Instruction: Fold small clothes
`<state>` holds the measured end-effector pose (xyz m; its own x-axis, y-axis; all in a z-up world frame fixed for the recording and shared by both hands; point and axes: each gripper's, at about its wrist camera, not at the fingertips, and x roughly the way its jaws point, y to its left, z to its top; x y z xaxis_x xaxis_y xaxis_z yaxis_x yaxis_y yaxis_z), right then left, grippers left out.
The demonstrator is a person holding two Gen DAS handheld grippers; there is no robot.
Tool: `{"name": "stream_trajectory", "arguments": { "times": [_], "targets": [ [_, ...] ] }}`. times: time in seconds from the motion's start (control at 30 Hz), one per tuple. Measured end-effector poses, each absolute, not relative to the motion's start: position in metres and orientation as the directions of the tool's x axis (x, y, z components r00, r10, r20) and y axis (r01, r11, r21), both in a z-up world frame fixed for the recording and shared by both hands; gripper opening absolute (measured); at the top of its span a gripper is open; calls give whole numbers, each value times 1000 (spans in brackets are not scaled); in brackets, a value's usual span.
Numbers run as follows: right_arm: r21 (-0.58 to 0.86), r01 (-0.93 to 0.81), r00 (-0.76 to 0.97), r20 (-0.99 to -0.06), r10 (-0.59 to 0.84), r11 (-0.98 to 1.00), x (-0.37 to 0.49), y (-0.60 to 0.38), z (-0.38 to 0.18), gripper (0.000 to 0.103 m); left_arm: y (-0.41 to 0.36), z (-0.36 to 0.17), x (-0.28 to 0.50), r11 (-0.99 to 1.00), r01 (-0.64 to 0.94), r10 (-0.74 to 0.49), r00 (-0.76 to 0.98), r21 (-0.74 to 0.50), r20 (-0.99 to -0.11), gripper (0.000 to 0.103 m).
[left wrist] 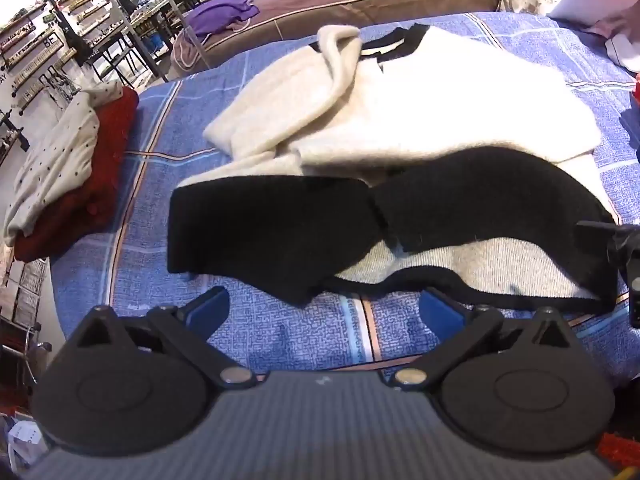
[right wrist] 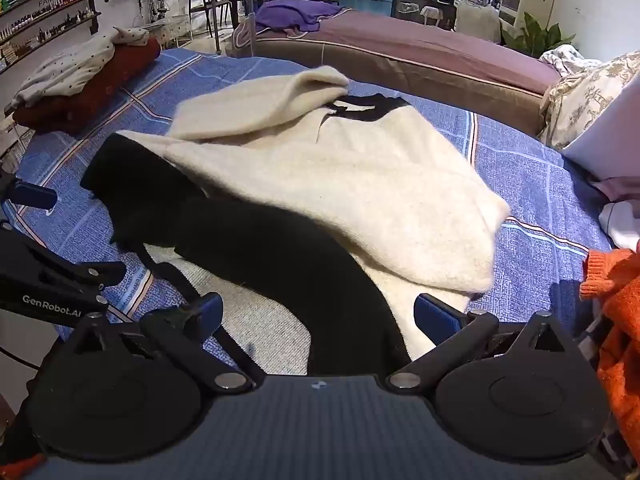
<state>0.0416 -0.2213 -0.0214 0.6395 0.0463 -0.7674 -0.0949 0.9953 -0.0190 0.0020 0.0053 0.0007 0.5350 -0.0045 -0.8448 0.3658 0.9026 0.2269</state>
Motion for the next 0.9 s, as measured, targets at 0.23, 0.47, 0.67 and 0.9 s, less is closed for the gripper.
{"name": "stream_trajectory", "arguments": {
  "times": [0.23, 0.47, 0.67, 0.9],
  "targets": [
    [-42, -83, 605, -796, 17, 996, 40, -220, -29, 103, 11, -2, -1, 904, 340, 33, 550, 259, -834, 103],
    [-27, -79, 588, -808, 25, 996, 38, -221, -35, 103, 12, -13, -2, 903, 345, 42, 520, 255, -853, 103],
    [-25, -103, 584, -811, 40, 994, 38, -216, -37, 103, 15, -17, 2, 911, 342, 33, 499, 232, -866, 103],
    [-18, -101, 582, -812, 45, 995, 38, -217, -37, 103, 16, -20, 3, 911, 340, 38, 492, 232, -870, 103]
  ]
}}
